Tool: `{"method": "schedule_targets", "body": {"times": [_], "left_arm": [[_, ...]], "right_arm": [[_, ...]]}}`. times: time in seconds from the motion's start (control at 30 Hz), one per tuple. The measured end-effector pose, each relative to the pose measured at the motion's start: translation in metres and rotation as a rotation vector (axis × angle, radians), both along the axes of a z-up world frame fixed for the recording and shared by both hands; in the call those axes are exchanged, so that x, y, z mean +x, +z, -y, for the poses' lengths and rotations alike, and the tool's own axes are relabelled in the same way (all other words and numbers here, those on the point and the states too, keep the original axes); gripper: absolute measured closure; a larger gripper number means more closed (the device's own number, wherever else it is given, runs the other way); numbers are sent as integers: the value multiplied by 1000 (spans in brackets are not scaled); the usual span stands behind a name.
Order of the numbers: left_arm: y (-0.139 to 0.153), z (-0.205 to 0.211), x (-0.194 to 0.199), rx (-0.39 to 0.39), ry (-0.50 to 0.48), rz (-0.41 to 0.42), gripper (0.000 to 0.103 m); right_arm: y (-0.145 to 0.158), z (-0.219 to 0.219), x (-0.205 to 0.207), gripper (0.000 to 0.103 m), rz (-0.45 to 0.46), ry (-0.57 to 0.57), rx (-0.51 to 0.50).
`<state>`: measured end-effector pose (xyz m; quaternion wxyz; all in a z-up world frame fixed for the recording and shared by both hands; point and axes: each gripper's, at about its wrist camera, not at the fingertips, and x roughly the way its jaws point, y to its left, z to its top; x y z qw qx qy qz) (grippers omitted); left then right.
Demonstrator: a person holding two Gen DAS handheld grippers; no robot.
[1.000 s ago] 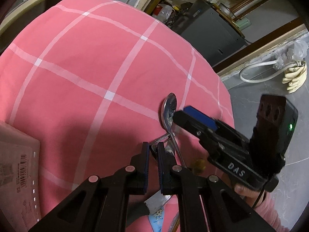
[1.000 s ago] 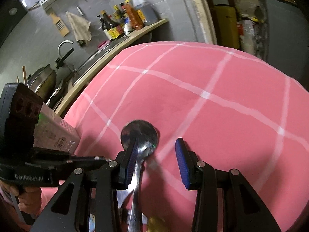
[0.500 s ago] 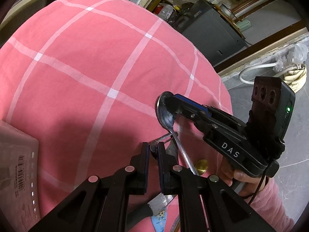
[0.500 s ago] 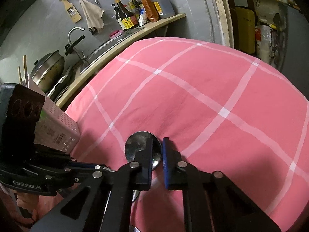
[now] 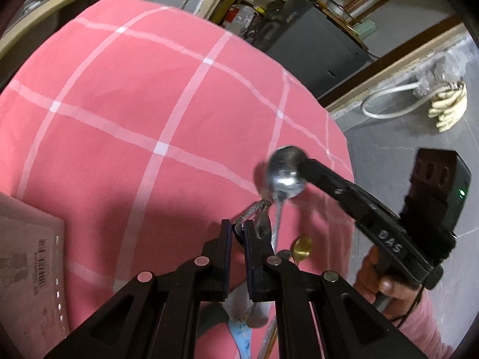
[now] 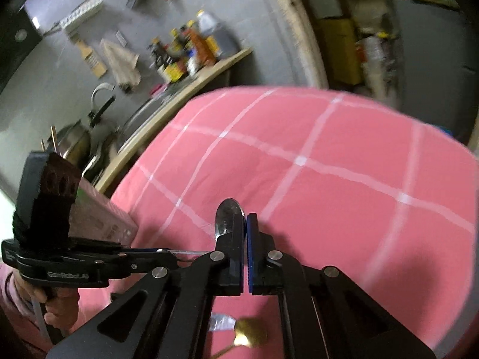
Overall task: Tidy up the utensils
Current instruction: 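Grasp a metal spoon with the left tool while the right tool grasps another spoon, then carry the held spoons with both tools over the white holder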
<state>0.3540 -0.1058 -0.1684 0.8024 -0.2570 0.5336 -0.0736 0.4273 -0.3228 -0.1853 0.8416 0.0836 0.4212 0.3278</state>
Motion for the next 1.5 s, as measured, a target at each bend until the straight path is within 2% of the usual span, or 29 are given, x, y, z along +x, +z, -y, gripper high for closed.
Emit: {"method": "schedule_targets", "body": {"times": [0.23,0.43,0.7,0.87,1.0,1.1,1.27,1.5], "left_arm": [[31,3,-6,15,-43,69,96],[83,-1,-19,55,-53,212,96],[170,-27,-42,76,-36,427,96],[225,-59,-62,124,-2,546,96],[257,-95,-85,203,42,618,96],[269,-120,-100,262,73,648,96],[265,-153,-123,333,116,657,96],[234,-167,-137,391,99,633,96]], "right_arm": [[56,40,-34,101,144,-210,-42],[120,56,-63,101,283,-326,-64],[203,23,-102,101,471,-403,-95],[242,-14,-125,101,560,-418,-58],[256,-57,-137,101,608,-396,-25],[259,-93,-146,101,645,-372,-18],[250,-147,-162,101,717,-347,-67],[226,-208,-184,101,810,-331,-244]]}}
